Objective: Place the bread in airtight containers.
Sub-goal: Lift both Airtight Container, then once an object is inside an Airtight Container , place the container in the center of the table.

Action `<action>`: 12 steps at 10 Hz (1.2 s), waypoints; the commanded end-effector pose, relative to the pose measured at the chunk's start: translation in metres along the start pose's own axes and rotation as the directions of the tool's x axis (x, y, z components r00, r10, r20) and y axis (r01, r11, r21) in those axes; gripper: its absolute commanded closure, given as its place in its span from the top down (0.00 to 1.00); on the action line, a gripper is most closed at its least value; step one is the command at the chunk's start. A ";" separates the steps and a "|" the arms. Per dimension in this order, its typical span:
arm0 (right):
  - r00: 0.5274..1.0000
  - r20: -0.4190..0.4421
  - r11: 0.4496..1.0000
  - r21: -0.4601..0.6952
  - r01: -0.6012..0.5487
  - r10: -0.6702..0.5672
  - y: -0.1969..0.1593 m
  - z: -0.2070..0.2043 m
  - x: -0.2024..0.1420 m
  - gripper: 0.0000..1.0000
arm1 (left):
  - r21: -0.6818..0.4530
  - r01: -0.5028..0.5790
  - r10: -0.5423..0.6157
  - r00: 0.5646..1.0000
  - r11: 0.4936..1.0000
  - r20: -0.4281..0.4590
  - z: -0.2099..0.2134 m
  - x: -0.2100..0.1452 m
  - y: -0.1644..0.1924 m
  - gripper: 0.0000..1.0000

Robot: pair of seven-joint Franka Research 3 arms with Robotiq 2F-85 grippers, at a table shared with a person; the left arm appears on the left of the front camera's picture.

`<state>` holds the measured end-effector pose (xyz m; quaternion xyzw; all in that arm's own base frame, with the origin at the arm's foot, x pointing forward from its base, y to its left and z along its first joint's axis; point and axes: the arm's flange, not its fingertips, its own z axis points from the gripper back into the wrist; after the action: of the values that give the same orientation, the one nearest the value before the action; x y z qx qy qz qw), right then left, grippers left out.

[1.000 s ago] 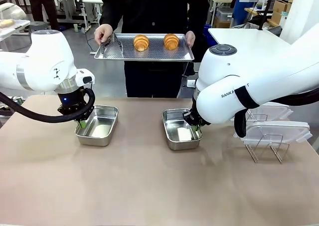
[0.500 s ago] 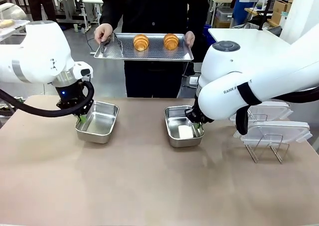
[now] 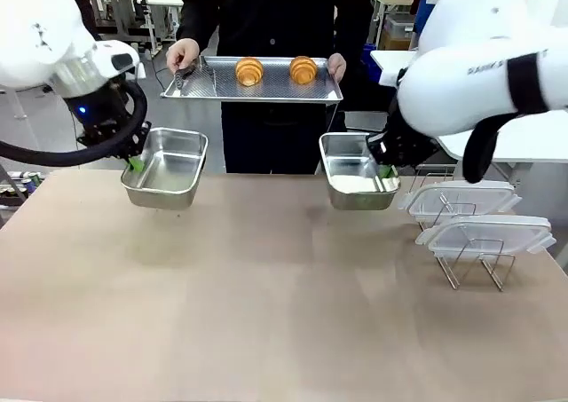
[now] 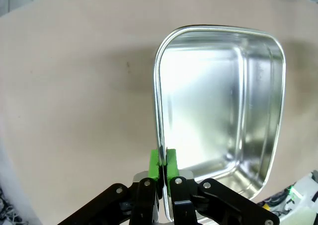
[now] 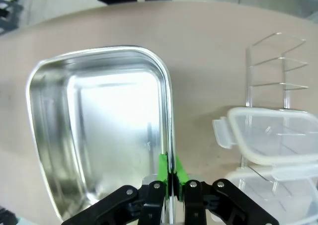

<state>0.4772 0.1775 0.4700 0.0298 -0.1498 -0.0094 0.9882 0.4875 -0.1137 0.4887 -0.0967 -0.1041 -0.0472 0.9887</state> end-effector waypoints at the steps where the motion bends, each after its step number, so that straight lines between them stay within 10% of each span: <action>1: 1.000 -0.015 1.000 0.020 -0.005 0.006 -0.015 0.009 -0.006 0.00 | -0.078 0.010 -0.008 1.000 0.997 0.016 0.009 -0.012 0.006 0.00; 12: 1.000 -0.006 1.000 -0.009 0.011 -0.011 -0.017 0.015 -0.005 0.00 | -0.084 -0.010 0.011 1.000 0.996 0.019 0.016 -0.007 0.000 0.00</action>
<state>0.4655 0.1598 0.4759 0.0216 -0.1403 -0.0103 0.9898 0.4769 -0.1098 0.4992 -0.1437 -0.1071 -0.0424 0.9829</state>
